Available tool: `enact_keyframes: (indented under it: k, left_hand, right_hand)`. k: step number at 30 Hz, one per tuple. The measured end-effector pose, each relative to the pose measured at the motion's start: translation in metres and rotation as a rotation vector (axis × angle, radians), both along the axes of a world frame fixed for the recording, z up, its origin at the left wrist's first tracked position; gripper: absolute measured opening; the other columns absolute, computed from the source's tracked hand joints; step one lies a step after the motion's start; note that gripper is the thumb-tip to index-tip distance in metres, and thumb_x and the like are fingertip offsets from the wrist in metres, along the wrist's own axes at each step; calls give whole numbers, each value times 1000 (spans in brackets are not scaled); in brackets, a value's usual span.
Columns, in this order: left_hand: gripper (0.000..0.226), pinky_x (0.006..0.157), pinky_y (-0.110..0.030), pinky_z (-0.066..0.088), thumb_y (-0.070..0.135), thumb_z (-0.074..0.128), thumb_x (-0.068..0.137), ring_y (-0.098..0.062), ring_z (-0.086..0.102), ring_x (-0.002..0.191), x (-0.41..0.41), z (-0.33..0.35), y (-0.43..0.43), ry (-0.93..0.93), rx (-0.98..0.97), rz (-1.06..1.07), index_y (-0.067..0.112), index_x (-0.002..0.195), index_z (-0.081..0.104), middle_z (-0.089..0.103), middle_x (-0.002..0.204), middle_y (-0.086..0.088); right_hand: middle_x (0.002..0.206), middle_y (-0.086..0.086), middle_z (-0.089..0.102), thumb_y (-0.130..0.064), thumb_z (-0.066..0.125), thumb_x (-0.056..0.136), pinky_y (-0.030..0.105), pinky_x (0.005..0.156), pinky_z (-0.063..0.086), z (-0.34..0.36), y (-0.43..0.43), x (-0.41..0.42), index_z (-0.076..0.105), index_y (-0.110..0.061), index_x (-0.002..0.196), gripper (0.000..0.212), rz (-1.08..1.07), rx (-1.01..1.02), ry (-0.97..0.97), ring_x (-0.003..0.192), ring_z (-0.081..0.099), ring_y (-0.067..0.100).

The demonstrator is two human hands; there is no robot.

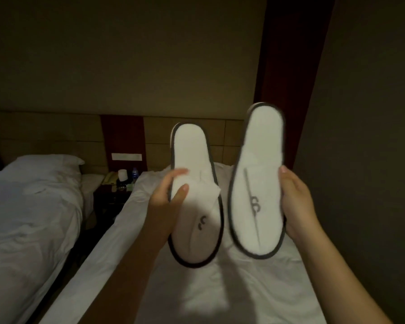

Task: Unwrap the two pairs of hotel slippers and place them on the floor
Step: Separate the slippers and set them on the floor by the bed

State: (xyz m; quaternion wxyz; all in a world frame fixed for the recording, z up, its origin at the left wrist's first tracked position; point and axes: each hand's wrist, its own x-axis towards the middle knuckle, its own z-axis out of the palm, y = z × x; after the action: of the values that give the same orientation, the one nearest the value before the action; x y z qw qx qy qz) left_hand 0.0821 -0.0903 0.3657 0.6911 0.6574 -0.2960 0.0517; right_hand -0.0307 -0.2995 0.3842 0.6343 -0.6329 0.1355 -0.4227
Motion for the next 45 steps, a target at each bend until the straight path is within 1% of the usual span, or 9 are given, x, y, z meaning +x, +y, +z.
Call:
enact_keyframes:
  k: [3,5,9,14,21,28,34,42,45]
  left_hand:
    - [28,78,-20,47,31,46,90,-10,62,90,-20,1,-21,77,8,-149,36,78,70,72,80,23]
    - [28,84,-30,49,42,47,86,-17,64,98,-29,-2,-29,125,-27,-236,29,90,72,75,92,9]
    - [15,76,-15,52,29,56,90,-7,69,93,-36,-4,-24,55,-7,-242,30,97,70,76,98,7]
    - [22,68,-13,54,19,52,93,-5,71,90,-24,6,-3,145,-122,-233,31,94,70,76,98,14]
    - [22,61,-8,51,23,55,92,0,71,83,-25,11,-1,110,-125,-271,36,87,72,76,87,21]
    - [18,67,-17,56,24,60,88,-7,72,86,-45,-2,-50,183,-105,-412,34,85,75,77,88,16]
    - [16,63,-13,54,30,61,86,-7,73,87,-124,0,-114,199,-92,-665,37,93,73,77,94,12]
    - [14,66,-16,55,32,62,86,-7,72,86,-314,12,-237,199,-43,-930,40,88,73,77,92,14]
    - [17,61,-15,55,47,66,73,-7,73,84,-405,11,-288,232,-22,-1051,40,88,73,78,91,13]
  right_hand:
    - [90,-6,77,-28,43,100,23,78,55,-6,33,9,74,-28,83,35,64,-109,54,87,69,4]
    - [84,-15,77,-33,43,99,16,69,54,-11,48,11,74,-38,79,37,132,-87,73,82,71,0]
    - [83,-17,77,-36,41,99,15,68,57,-11,47,6,74,-44,81,39,248,-2,44,82,72,0]
    - [77,-3,79,-4,54,93,12,68,53,0,25,-19,68,-15,98,18,138,-112,-25,77,71,6]
    - [108,-7,75,0,68,79,14,77,54,13,2,-66,66,-34,103,42,2,-357,-33,105,67,7]
    - [108,-9,75,1,67,78,18,89,51,7,3,-115,64,-32,104,42,-215,-398,16,110,65,6]
    - [110,-10,74,7,65,79,32,95,50,7,-23,-217,62,-26,107,44,-419,-375,16,113,64,6]
    - [123,-16,65,11,65,78,10,84,49,13,-79,-432,59,-27,119,56,-743,-414,13,117,58,-3]
    - [127,-19,59,4,67,79,18,72,56,11,-111,-529,54,-40,123,63,-863,-377,36,102,67,4]
